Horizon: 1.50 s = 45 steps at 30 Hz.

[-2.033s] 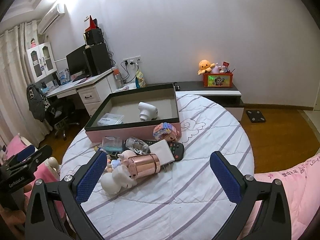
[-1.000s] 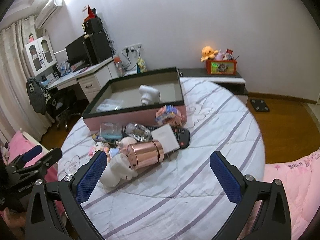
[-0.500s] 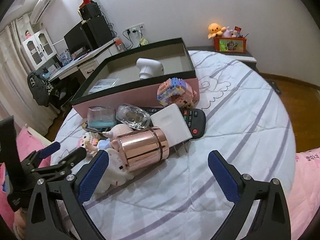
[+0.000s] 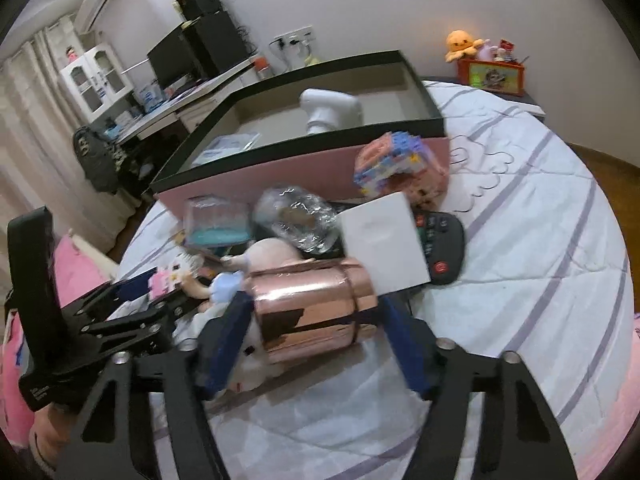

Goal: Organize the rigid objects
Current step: 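Grasp the Hello Kitty block figure with left tool while right tool grasps rose-gold cup, then carry both items into the box tray and open both tools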

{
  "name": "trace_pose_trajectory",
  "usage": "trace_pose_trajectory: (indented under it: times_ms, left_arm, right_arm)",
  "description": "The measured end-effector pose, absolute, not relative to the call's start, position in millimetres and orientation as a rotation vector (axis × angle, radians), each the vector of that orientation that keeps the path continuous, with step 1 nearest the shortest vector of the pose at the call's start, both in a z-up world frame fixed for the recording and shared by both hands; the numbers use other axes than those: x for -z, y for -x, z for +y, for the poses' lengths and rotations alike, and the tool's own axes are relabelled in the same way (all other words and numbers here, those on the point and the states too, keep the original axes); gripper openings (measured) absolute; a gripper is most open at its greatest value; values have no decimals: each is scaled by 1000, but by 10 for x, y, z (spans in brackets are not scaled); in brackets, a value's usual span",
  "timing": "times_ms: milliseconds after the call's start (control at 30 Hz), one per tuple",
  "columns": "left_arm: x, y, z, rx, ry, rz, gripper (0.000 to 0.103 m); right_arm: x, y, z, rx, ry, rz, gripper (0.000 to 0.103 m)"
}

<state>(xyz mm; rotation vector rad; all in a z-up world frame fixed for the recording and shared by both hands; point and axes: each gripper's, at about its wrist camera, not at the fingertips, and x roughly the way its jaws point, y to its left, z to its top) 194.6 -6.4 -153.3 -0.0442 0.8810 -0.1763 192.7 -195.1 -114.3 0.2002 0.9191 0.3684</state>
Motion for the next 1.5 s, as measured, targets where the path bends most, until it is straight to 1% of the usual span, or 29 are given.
trace_pose_trajectory:
  times_ms: [33, 100, 133, 167, 200, 233, 267, 300, 667, 967, 1233, 1500]
  left_arm:
    - [1532, -1941, -68, 177, 43, 881, 66]
    - [1537, -1959, -79, 178, 48, 882, 69]
    - [1538, -1967, -72, 173, 49, 882, 75]
    - [1540, -1982, -74, 161, 44, 882, 78]
    - [1543, -1988, -65, 163, 46, 881, 78]
    - [1548, -1996, -62, 170, 50, 884, 75]
    - [1551, -1990, -46, 182, 59, 883, 62]
    - [1560, -2000, -23, 189, 64, 886, 60]
    - [1510, -1858, 62, 191, 93, 877, 60]
    - [1347, -1785, 213, 163, 109, 845, 60]
    - [1004, -1885, 222, 182, 96, 762, 60]
    - [503, -2342, 204, 185, 67, 637, 60]
  right_arm:
    - [1143, -1920, -1935, -366, -188, 917, 63]
    - [1166, -1944, -1947, -371, -205, 922, 63]
    - [1186, -1960, -1956, -372, -214, 928, 63]
    - [1207, -1980, -1951, -369, -213, 934, 63]
    - [1219, -1994, -1942, -366, -212, 936, 63]
    - [1227, -2002, -1929, -369, -215, 936, 62]
    - [1228, -2003, -1923, -375, -222, 934, 62]
    - [1224, -1995, -1921, -376, -224, 931, 61]
    - [1168, -1884, -2021, -398, -244, 914, 60]
    - [992, -1816, -2061, -389, -235, 875, 59]
    - [702, -1895, -2066, -402, -217, 812, 59]
    - [249, -2390, -2010, -406, -147, 700, 59]
